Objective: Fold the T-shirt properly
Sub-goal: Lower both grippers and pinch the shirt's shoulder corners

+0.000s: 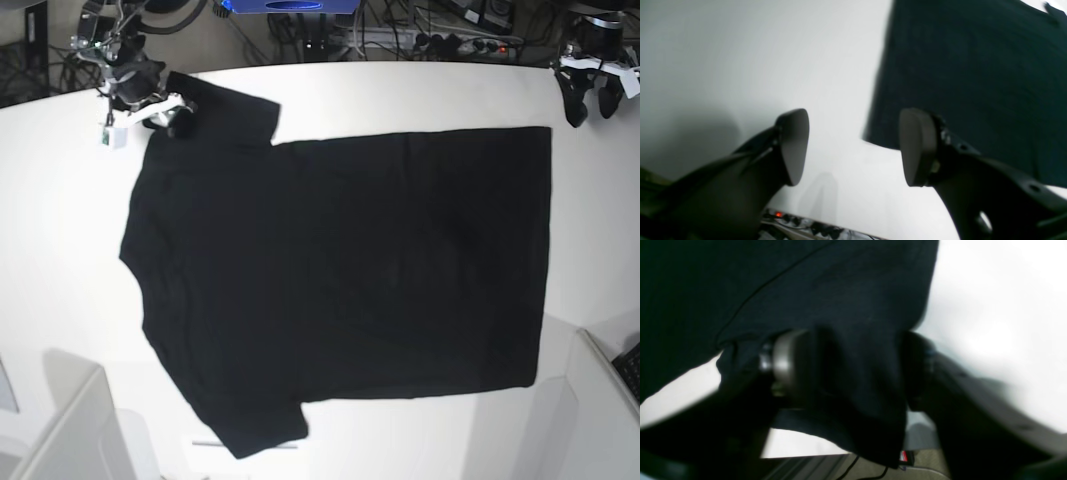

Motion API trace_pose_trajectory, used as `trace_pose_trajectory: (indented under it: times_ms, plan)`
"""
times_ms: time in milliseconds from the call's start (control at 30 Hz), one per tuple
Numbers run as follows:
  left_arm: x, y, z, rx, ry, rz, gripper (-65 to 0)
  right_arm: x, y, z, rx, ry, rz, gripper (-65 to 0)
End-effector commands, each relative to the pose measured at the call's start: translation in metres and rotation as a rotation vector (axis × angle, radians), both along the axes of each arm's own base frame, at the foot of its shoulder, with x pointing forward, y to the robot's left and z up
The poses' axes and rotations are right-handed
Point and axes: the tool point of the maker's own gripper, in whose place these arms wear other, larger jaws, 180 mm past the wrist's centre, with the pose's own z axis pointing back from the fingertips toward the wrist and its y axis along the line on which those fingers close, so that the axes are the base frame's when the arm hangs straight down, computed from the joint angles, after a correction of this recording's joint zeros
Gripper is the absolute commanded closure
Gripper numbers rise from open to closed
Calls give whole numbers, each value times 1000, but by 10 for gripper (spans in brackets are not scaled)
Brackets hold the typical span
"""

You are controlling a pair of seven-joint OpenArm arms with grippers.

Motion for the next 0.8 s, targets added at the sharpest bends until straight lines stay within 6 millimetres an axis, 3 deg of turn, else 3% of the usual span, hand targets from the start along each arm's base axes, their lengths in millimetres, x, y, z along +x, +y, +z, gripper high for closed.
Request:
trace_pose_trajectory:
  times_ms: [0,100,367,533,767]
  plan:
    - [3,0,6,4,-24,-11,-411,-13,4,-9,9,68,23,-225]
    - [2,-2,-11,-32,4,14,-411,-14,5,-10,10,75,28,0]
    - [0,3,-44,-99,65,77,-411,-16,-1,-10,-7,83,39,0]
    - [14,-5,-66,-174,160,55,-411,-16,-1,-10,-7,83,39,0]
    - [39,-13,-65,-201,129,37,-410,-16,-1,-10,-9,81,40,0]
